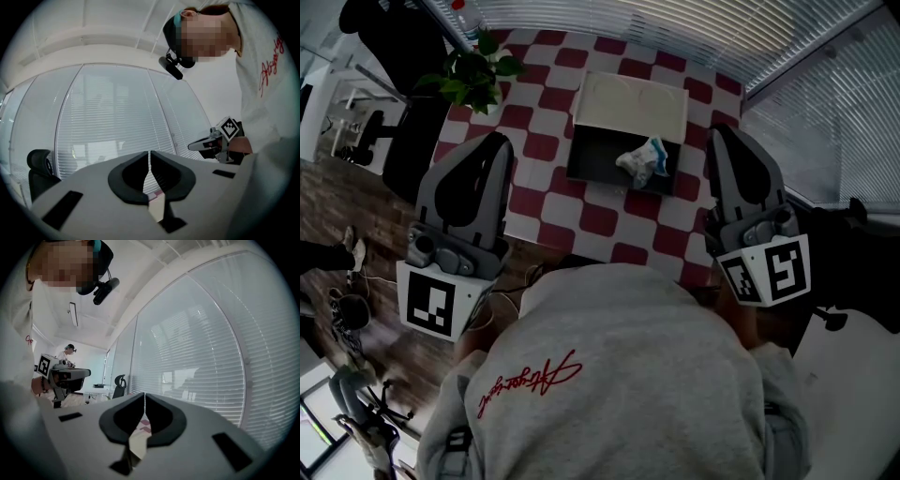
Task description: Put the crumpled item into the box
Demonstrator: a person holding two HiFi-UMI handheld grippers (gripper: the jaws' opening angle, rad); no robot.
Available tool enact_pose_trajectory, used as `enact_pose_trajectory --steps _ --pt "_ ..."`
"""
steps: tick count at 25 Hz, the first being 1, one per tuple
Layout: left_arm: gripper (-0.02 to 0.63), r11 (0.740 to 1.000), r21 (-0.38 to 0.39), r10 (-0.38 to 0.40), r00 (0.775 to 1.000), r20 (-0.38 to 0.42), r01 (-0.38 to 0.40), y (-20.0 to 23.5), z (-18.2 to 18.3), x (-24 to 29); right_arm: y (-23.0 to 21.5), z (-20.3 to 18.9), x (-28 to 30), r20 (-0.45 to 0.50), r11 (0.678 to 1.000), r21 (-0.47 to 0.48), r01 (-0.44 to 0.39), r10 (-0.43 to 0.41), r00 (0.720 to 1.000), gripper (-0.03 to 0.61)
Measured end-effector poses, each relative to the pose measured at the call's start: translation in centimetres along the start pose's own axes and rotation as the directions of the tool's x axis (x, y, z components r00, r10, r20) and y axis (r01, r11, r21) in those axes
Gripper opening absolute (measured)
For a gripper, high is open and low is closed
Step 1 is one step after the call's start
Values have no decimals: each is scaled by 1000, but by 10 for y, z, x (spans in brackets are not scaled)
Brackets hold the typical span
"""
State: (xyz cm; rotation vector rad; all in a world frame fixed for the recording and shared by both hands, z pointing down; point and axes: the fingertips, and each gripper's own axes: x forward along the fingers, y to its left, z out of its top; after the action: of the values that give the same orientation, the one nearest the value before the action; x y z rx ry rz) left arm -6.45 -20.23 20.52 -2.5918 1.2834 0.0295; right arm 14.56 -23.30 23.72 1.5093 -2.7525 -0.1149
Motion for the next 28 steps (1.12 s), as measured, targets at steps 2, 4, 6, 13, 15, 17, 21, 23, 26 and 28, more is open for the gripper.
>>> enact_pose_trajectory --steps 2,4,6,13,15,17,21,23,26,28 --pt "26 1000 -1 0 1000 1 0 1 0 0 0 1 0 1 1000 1 1 -1 1000 17" --pt "26 1000 -1 0 1000 1 0 2 0 0 1 2 1 0 1000 3 0 0 1000 16" --pt "26 1000 -1 -1 1000 -1 1 3 0 1 2 3 2 -4 1000 6 -6 6 1000 14" --pt "26 1000 5 0 1000 -1 0 6 0 0 5 8 3 5 1000 6 -15 15 1000 14" --pt "26 1000 6 -2 1000 -2 2 6 0 0 4 9 3 8 1000 7 -13 13 1000 14" --pt "26 1000 7 -3 1000 -2 3 5 0 1 4 10 3 9 1000 8 -13 12 1000 14" --pt "26 1000 8 -1 1000 -1 1 5 0 1 4 10 3 16 1000 9 -14 14 1000 14" --pt "26 1000 9 -1 1000 -1 1 5 0 2 4 10 2 16 1000 9 -13 13 1000 14" --pt "26 1000 9 -2 1000 -2 2 3 0 2 4 10 0 17 1000 9 -12 11 1000 14" --pt "26 1000 9 -1 1000 -1 1 3 0 2 4 11 0 19 1000 11 -11 11 1000 14"
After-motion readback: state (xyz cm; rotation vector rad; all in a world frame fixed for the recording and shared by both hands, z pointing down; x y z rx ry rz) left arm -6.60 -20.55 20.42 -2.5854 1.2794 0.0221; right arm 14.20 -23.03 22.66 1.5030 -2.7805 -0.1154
